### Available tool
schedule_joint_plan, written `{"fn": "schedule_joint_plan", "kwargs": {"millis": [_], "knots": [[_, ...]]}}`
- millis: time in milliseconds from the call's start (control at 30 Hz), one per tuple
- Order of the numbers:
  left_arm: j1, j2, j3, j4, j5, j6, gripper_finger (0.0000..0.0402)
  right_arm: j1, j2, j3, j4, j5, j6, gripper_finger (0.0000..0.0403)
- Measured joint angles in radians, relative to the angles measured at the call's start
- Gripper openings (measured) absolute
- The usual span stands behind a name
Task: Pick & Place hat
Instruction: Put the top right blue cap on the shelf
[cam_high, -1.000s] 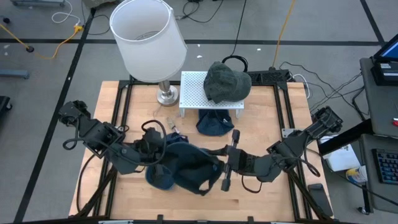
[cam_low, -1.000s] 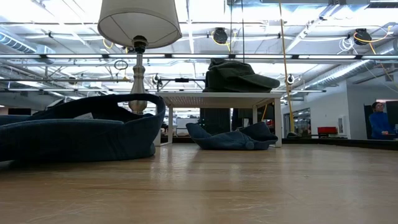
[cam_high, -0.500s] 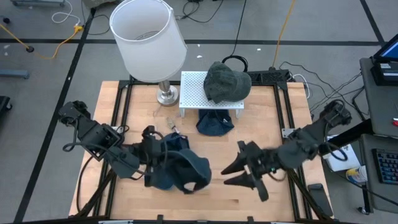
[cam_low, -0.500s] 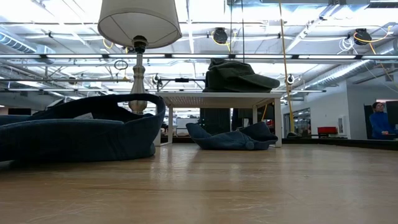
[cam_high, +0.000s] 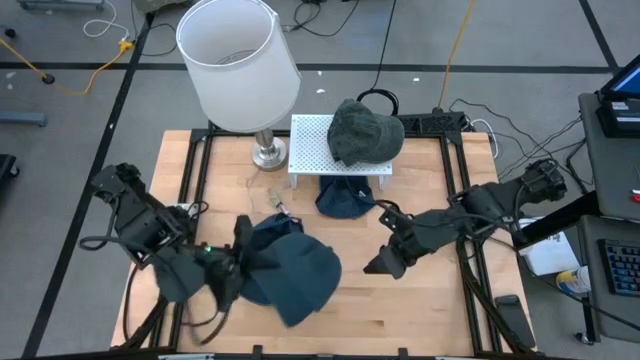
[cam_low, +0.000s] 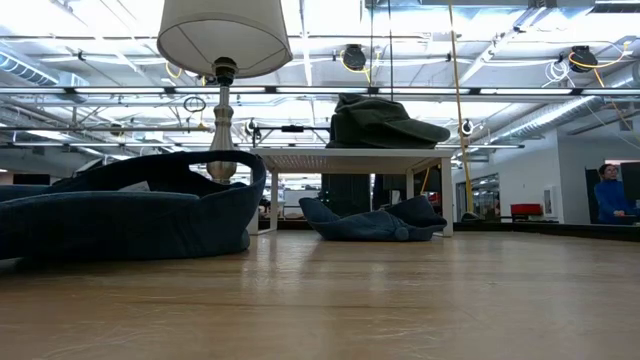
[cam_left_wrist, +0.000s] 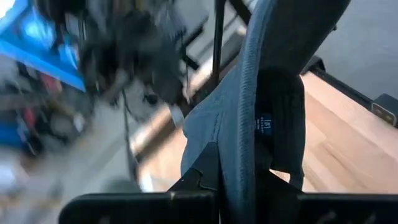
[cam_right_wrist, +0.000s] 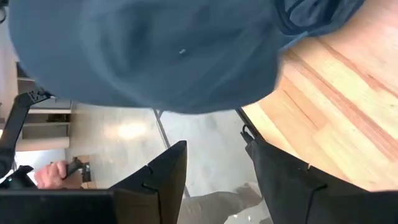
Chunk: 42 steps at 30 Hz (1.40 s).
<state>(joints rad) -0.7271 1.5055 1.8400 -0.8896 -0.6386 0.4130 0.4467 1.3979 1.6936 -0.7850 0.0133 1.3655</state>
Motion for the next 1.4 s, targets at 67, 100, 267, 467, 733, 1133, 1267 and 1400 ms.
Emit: {"fn": "schedule_joint_plan", "kwargs": {"millis": [67,100,267,467,733,1133,1267,1400], "knots": [[-0.012,0.000,0.000,0.068,0.002,0.106,0.0005,-0.023,0.000,0.000,-0.007,-0.019,-0.003,0.0178],[-0.017,0.000,0.000,0.107,0.001,0.157,0.0005,-0.036,0.000,0.000,0.000,-0.036,-0.011,0.0178],[-0.045,0.000,0.000,0.264,-0.019,0.368,0.0005,-0.094,0.001,0.000,0.072,-0.119,-0.034,0.0178],[-0.060,0.000,0.000,0.304,-0.126,0.477,0.0005,-0.128,0.002,0.000,0.161,-0.118,-0.015,0.0178],[-0.060,0.000,0.000,0.311,-0.124,0.492,0.0005,-0.134,0.011,0.000,0.247,-0.117,-0.008,0.0179],[-0.060,0.000,0.000,0.316,-0.122,0.498,0.0005,-0.145,0.018,0.001,0.526,-0.153,-0.109,0.0138],[-0.060,0.000,0.000,0.314,-0.133,0.499,0.0006,-0.145,0.018,0.001,0.523,-0.149,-0.134,0.0056],[-0.060,0.000,0.000,0.312,-0.144,0.491,0.0005,-0.137,0.018,0.001,0.526,-0.148,-0.164,0.0012]]}}
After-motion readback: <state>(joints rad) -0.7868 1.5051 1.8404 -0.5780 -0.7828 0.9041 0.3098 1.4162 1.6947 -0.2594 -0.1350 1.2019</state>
